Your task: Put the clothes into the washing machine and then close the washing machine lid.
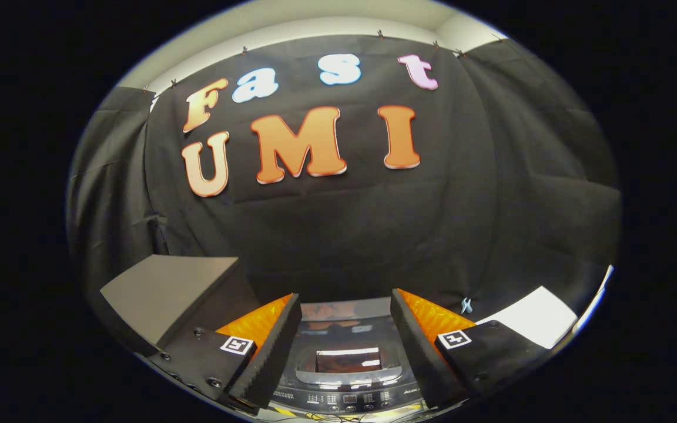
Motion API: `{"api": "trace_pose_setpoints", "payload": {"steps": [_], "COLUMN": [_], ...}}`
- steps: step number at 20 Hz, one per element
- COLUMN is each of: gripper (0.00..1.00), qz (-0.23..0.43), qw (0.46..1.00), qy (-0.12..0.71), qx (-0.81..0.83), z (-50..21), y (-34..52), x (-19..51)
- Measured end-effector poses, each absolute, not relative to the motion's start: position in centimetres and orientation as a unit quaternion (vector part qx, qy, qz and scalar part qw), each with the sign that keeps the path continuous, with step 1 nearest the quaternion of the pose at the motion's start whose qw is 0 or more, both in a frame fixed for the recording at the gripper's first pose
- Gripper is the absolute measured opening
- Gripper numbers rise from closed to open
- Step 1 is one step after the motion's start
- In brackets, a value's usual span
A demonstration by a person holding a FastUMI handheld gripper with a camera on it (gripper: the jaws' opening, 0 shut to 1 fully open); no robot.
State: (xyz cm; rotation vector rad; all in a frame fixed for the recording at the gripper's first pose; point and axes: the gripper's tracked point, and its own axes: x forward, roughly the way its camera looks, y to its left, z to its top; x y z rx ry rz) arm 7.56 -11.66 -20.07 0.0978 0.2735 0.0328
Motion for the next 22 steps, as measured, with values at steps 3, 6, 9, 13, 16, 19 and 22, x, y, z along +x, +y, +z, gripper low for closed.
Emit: {"api": "trace_pose_setpoints", "payload": {"steps": [3, 6, 9, 13, 16, 19, 22], "gripper": [0.98, 0.98, 0.98, 0.98, 0.98, 0.98, 0.98], "qz": [0.014, 0.008, -0.003, -0.015, -0.018, -0.021, -0.02], "qw": [0.994, 0.997, 0.999, 1.0, 1.0, 1.0, 1.0], "qy": [0.097, 0.058, 0.041, 0.012, 0.001, -0.009, -0.005], "qx": [0.045, 0.04, 0.021, 0.007, 0.011, 0.012, 0.012], "z": [-14.7, -9.4, -6.2, -3.0, -1.8, -1.2, -1.3], "y": [-11.8, -12.0, -12.4, -12.3, -12.6, -12.8, -12.9], "x": [5.7, 3.9, 1.6, -0.1, -0.7, -1.4, -1.4]}}
